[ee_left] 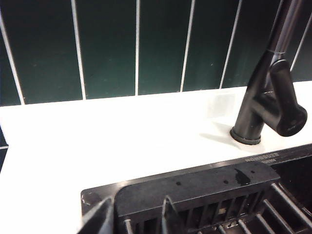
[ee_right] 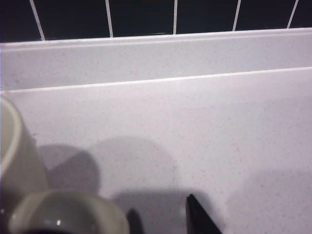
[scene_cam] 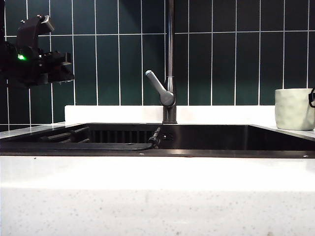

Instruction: Pick up the mug next to the sink, go to the faucet to get some water, pour the water into the sink, and finally put the mug back to its place.

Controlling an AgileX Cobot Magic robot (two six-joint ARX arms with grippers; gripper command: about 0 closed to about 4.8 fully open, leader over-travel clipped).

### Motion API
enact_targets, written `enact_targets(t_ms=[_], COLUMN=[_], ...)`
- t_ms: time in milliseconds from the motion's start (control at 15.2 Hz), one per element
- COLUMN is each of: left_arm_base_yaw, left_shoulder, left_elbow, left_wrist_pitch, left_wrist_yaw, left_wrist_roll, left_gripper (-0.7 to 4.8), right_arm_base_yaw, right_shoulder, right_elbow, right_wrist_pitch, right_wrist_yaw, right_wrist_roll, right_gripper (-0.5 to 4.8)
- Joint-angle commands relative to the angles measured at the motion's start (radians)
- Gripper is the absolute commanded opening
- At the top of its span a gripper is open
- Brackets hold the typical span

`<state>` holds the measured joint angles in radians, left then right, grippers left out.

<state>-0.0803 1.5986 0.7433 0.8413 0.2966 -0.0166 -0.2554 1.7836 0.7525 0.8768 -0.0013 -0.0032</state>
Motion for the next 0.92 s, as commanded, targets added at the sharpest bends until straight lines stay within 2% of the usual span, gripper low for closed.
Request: enact_targets(t_ms=[66,131,262,328,525,721,918], left_arm_base_yaw=[0.001,0.001,0.001,0.001,0.001,0.001,0.001], left_shoulder=[-0.003,-0.003,-0.003,-0.003,-0.003,-0.003,-0.004], left_elbow=[0.004,0.004,0.004,0.004,0.004,0.004,0.004], left_wrist_pitch=[0.012,0.010,0.009,0.009,0.009,0.010,0.021], left_wrist_yaw=[0.008,0.015,0.022,0.023,0.023,0.070,0.125], left_wrist_roll=[0.000,-0.001,-0.001,-0.007,-0.025,-0.031,-0.093], left_gripper=[1.25,1.25,1.24,1.24,1.24,1.24,1.24], right_arm_base_yaw=[-0.007,-0.008,-0.007,-0.007,-0.006,-0.006,-0.004], right_shoulder=[-0.003,-0.003,-0.003,-0.003,-0.003,-0.003,-0.013], right_elbow=[0.011,0.013,0.015,0.015,0.015,0.017,0.019], right_wrist_pitch=[0.021,0.020,0.017,0.017,0.017,0.026,0.085], right_wrist_yaw=[0.003,0.002,0.000,-0.002,-0.002,-0.031,-0.077], right_wrist_roll=[-0.002,-0.002,-0.001,-0.001,-0.001,-0.001,0.034], right_gripper=[2.73,2.51,1.25,0.99,0.48,0.10,0.08])
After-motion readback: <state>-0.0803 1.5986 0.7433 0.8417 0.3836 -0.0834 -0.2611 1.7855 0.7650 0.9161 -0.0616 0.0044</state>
